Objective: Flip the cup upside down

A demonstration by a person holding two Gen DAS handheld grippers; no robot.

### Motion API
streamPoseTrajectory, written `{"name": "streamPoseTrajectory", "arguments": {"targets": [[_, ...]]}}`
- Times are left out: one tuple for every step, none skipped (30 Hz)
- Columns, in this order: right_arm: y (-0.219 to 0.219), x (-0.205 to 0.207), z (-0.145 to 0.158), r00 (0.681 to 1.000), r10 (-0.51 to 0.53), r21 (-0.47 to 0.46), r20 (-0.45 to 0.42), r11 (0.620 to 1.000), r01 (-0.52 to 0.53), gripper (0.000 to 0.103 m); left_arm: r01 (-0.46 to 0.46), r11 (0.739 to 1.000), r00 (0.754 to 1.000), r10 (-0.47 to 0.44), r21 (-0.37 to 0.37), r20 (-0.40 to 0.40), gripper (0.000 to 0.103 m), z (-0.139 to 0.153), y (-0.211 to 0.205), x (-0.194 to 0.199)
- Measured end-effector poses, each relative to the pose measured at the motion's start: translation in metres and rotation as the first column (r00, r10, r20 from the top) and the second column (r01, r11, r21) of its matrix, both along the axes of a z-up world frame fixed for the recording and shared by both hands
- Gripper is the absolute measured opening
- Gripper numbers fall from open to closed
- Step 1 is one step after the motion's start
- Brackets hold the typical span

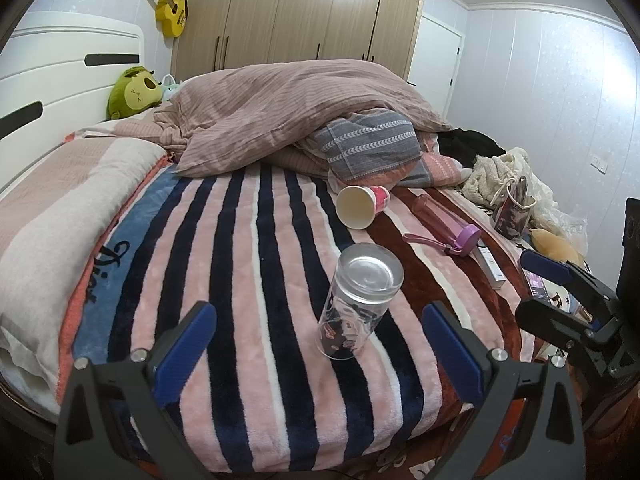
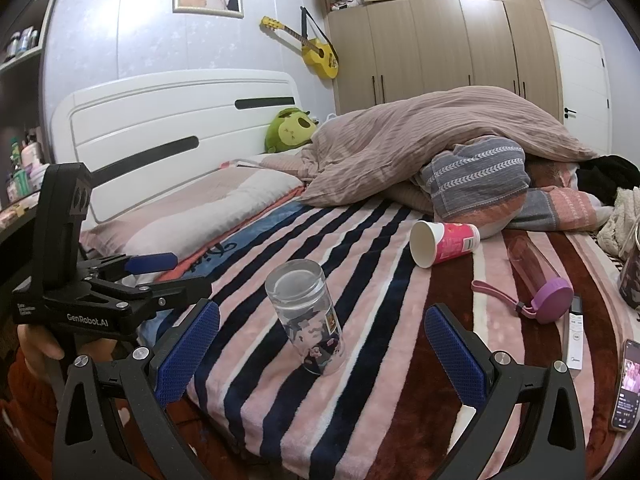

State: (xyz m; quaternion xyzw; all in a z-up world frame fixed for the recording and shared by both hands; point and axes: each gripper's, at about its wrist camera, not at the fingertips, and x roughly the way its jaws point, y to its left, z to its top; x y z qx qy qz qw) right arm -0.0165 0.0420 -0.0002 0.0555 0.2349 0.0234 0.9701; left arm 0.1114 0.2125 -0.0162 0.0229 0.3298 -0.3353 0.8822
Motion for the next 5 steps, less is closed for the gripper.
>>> {"name": "streamPoseTrajectory", "arguments": {"targets": [[0.0,0.0003,0.0002,1.0,0.0,0.0,0.0,1.0,0.0,0.103,0.001,1.0,1.0,-0.001,0.0,-0.001,0.102,-0.0001,0.0001,0.0001],[0.0001,0.0003,0.0002,1.0,0.0,0.001,-0.001,1.0,0.0,0.103,0.001,1.0,1.0,-0.001,-0.001,-0.002,0.102,0.0001,0.0003,0.0],[0.0001,0.0001,0.0,1.0,0.0,0.0,-0.001,1.0,0.0,0.103,0.001,1.0,1.0,-0.001,0.0,-0.001,0.102,-0.0001,0.0,0.0],[0.0002,0.0002,0.0001,1.0,0.0,0.0,-0.001,1.0,0.0,0.103,0.001,1.0,1.0,-0.001,0.0,0.0,0.102,-0.0001,-0.0001,-0.0002],[0.0002,0.0003,0.0002,1.0,0.0,0.0,-0.001,1.0,0.0,0.103,-0.001,1.0,1.0,0.001,0.001,0.001,0.102,0.0001,-0.0001,-0.0004]]}}
